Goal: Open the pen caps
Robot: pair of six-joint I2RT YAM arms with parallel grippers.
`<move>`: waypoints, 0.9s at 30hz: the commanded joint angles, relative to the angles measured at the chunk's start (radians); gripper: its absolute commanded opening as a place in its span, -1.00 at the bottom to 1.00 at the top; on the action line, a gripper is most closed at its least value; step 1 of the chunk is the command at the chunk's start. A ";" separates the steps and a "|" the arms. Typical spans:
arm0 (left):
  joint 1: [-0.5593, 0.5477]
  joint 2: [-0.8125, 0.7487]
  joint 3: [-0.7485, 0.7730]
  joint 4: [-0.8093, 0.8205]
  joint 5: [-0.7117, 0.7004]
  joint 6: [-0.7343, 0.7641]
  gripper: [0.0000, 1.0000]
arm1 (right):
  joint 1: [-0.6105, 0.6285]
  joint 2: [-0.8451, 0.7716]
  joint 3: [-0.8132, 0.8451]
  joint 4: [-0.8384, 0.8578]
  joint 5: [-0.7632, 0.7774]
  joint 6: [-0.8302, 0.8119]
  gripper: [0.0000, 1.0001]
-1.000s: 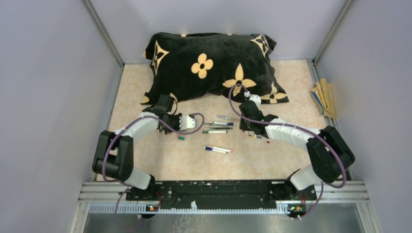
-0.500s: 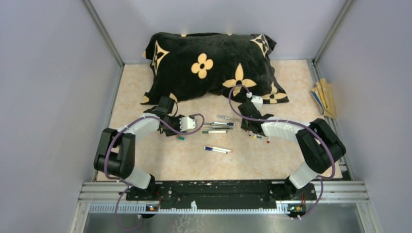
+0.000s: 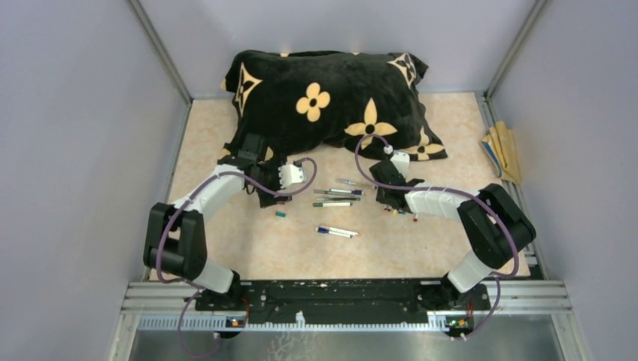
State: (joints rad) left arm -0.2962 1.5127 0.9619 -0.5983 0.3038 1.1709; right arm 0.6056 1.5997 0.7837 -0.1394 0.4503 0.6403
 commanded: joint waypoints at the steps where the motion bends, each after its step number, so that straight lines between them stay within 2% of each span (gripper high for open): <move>1: 0.012 -0.048 0.094 -0.096 0.077 -0.057 0.97 | -0.008 -0.055 0.002 -0.011 0.023 -0.004 -0.50; 7: 0.033 -0.064 0.179 -0.200 0.122 -0.073 0.97 | -0.008 -0.137 0.029 -0.031 0.018 -0.009 -0.53; 11: 0.053 -0.101 0.198 -0.213 0.146 -0.100 0.97 | -0.004 -0.176 0.039 -0.021 -0.050 -0.010 -0.69; 13: 0.071 -0.122 0.201 -0.214 0.171 -0.110 0.97 | 0.012 -0.202 0.036 -0.003 -0.097 -0.028 -0.71; 17: 0.108 -0.147 0.195 -0.225 0.192 -0.108 0.97 | 0.092 -0.283 -0.015 0.102 -0.215 -0.163 -0.56; 21: 0.137 -0.164 0.169 -0.227 0.198 -0.087 0.98 | 0.187 -0.346 -0.074 0.189 -0.412 -0.306 -0.44; 27: 0.156 -0.166 0.177 -0.236 0.207 -0.083 0.97 | 0.324 -0.344 -0.148 0.203 -0.484 -0.348 -0.44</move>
State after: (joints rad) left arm -0.1505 1.3590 1.1347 -0.8047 0.4660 1.0752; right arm 0.8700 1.2613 0.6830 0.0139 0.0624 0.3561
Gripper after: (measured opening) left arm 0.987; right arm 0.286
